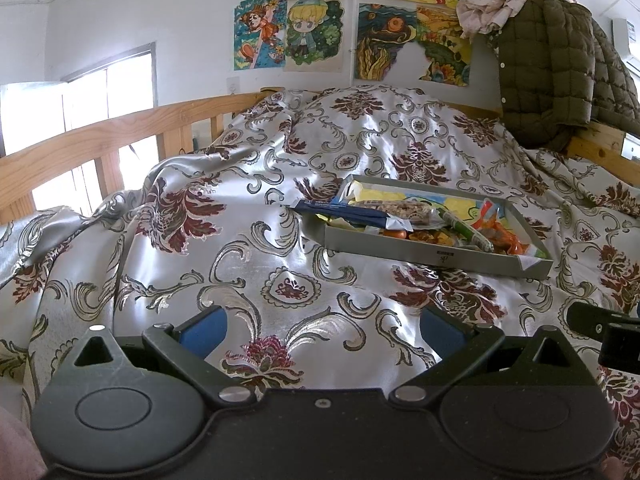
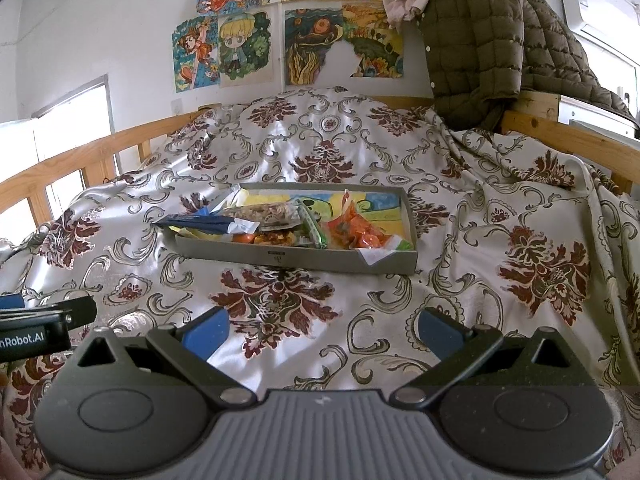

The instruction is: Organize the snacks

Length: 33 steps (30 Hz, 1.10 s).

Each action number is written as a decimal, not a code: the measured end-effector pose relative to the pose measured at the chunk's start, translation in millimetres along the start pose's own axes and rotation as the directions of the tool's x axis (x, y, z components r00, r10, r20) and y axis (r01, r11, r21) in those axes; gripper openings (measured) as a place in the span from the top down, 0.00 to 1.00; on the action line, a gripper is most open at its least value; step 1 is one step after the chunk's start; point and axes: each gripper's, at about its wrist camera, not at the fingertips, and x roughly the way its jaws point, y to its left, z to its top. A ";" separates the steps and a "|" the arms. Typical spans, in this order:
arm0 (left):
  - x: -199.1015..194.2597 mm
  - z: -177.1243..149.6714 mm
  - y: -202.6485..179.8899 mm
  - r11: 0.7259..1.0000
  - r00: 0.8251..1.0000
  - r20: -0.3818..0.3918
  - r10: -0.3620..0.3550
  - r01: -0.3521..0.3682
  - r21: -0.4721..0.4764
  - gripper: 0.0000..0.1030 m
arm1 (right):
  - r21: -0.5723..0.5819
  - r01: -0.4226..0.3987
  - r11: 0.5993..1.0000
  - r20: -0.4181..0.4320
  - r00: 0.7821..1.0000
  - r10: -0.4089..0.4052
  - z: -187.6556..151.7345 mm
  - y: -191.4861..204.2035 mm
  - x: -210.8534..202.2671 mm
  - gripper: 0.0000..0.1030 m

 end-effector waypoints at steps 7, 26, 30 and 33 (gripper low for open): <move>0.2 0.2 0.3 1.000 1.000 -0.001 0.000 0.000 -0.001 0.01 | -0.001 0.000 1.000 0.000 1.000 0.000 -0.5 0.2 -0.2 0.00; 0.4 1.2 0.9 1.000 1.000 -0.007 -0.001 0.001 -0.006 0.01 | -0.001 0.001 1.000 -0.003 1.000 -0.001 0.7 0.8 -0.3 0.00; 2.2 -0.1 2.6 1.000 1.000 -0.025 -0.001 0.001 -0.020 0.01 | -0.002 0.001 1.000 -0.003 1.000 -0.001 1.0 0.9 -0.3 0.00; 2.6 -2.5 5.2 1.000 1.000 -0.030 0.007 -0.008 -0.026 0.01 | -0.003 0.001 1.000 -0.004 1.000 -0.001 0.3 1.1 -0.2 0.00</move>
